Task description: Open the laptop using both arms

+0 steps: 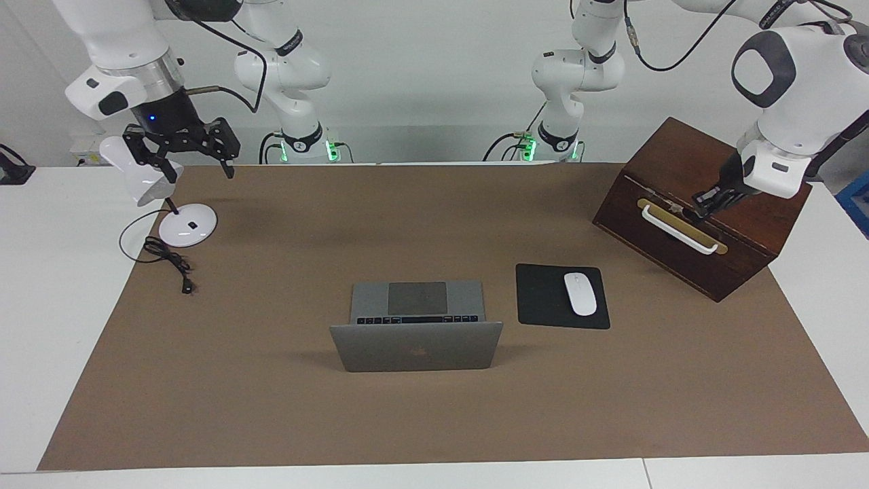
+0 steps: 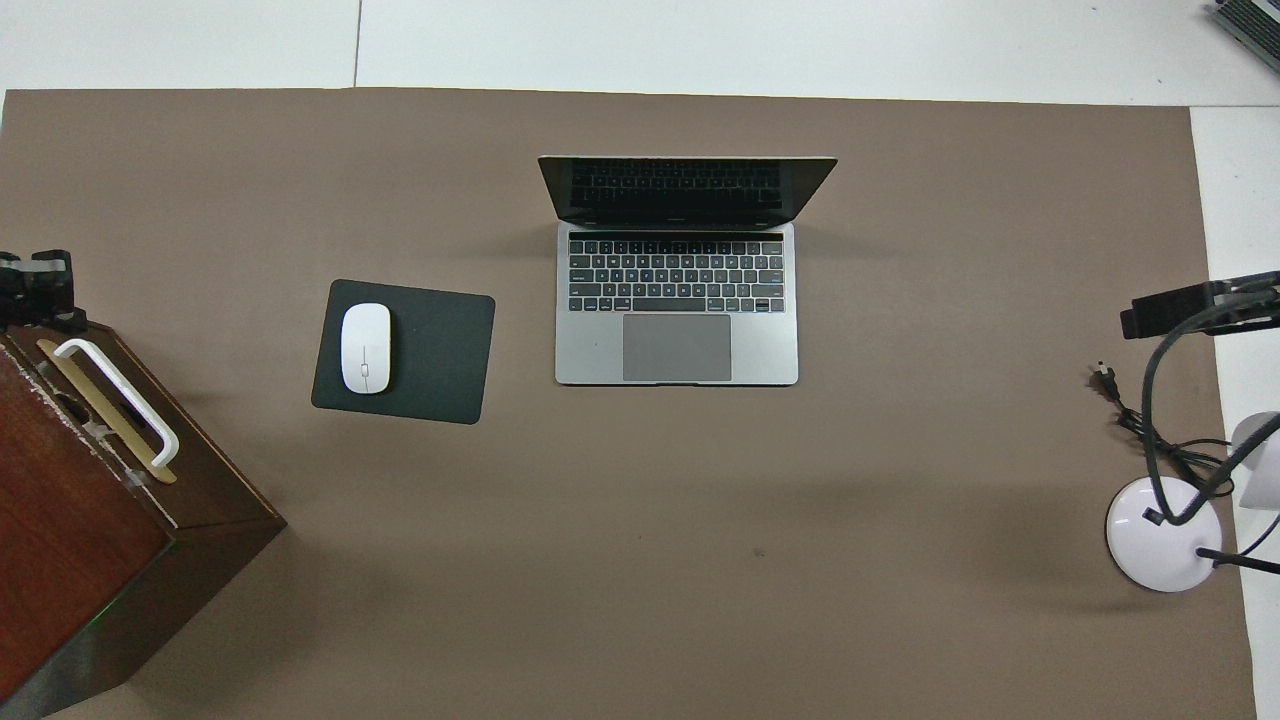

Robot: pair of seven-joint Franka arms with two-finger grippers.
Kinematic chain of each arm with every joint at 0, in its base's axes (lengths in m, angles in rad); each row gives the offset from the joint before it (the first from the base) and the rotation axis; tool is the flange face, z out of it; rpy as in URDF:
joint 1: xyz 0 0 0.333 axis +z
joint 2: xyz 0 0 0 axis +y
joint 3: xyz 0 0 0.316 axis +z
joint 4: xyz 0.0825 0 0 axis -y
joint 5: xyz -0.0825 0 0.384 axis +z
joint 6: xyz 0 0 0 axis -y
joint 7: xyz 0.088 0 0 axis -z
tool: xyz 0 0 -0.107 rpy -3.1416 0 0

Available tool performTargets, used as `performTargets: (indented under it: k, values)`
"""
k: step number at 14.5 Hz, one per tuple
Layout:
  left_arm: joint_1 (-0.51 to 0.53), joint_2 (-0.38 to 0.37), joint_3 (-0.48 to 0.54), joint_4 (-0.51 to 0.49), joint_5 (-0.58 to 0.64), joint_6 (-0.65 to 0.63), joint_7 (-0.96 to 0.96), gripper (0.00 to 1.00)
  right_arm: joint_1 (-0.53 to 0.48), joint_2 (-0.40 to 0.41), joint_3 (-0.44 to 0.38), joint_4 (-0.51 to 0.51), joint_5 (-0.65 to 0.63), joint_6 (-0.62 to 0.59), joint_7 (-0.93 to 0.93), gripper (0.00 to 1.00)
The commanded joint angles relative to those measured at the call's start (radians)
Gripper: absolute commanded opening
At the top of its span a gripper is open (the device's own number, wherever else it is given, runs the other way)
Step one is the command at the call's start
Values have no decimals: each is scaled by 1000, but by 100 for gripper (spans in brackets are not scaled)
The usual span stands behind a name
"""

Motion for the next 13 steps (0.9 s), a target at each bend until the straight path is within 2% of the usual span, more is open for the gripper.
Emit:
performTargets:
  k: [1, 4, 9, 12, 13]
  values:
    - [25, -73, -24, -80, 27, -42, 20, 0, -18, -30, 11, -40, -7, 16, 17, 100]
    - [35, -116, -45, -163, 30, -21, 20, 0, -19, -31, 11, -41, -7, -16, 15, 100]
    - [36, -133, -79, -195, 30, 4, 36, 0, -19, -31, 9, -40, -9, -50, 17, 100]
    - [36, -129, -78, -192, 29, 62, 83, 0, -19, -34, 11, -40, -9, -50, 17, 100]
    - [36, -129, -78, -195, 29, 81, 83, 16, -19, -35, 11, -40, -9, -51, 17, 100]
